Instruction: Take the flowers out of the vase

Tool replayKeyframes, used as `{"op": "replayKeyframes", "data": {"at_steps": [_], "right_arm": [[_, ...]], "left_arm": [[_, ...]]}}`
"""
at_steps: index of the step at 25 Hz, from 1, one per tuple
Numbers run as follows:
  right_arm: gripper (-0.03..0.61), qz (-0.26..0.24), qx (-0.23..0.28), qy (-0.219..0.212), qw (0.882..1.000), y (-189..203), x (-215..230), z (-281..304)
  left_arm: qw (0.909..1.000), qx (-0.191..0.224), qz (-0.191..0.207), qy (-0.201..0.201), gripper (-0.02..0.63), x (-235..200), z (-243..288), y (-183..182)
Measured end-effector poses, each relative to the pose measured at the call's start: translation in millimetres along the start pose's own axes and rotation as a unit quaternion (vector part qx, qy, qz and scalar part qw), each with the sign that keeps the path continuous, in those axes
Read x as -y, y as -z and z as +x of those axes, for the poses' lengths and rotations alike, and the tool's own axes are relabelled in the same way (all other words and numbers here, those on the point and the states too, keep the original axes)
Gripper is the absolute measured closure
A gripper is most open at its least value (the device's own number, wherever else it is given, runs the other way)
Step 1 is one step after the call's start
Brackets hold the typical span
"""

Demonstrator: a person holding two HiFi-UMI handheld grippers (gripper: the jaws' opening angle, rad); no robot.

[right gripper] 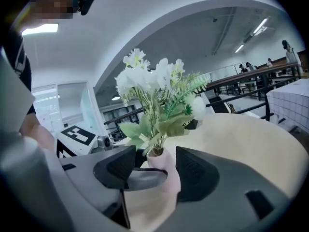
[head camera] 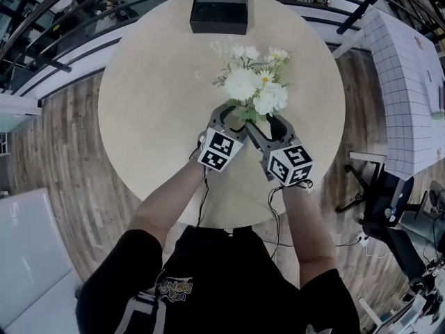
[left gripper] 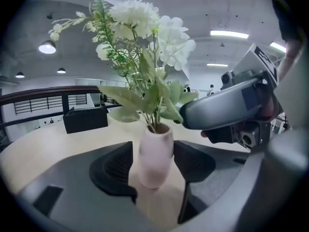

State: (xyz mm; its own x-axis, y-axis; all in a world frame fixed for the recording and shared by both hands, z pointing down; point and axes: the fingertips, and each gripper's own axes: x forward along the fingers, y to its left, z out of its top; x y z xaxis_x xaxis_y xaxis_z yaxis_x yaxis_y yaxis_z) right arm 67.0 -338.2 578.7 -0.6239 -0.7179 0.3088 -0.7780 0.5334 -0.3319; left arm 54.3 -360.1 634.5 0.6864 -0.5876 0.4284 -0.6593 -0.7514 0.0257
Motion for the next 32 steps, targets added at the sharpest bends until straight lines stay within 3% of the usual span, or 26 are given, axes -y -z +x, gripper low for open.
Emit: {"op": "replayKeyframes", "data": {"at_steps": [16,23,32], "right_arm": [[0.327,-0.022,0.000,-0.019,1.000,-6,0,43],[0.442,-0.038,0.020,-0.007,0.999,-16,4,39],[0.477,-0.041,0.037,-0.005,0.998,-33,1,31]], "left_arm": [[0.9994,0.006,0.002,0.035,0.379,6,-2,2],[0.9992,0.005,0.004,0.038,0.380,5,-1,1],[0.9994,-0.001,0.005,0.035,0.382,5,-2,2]]}}
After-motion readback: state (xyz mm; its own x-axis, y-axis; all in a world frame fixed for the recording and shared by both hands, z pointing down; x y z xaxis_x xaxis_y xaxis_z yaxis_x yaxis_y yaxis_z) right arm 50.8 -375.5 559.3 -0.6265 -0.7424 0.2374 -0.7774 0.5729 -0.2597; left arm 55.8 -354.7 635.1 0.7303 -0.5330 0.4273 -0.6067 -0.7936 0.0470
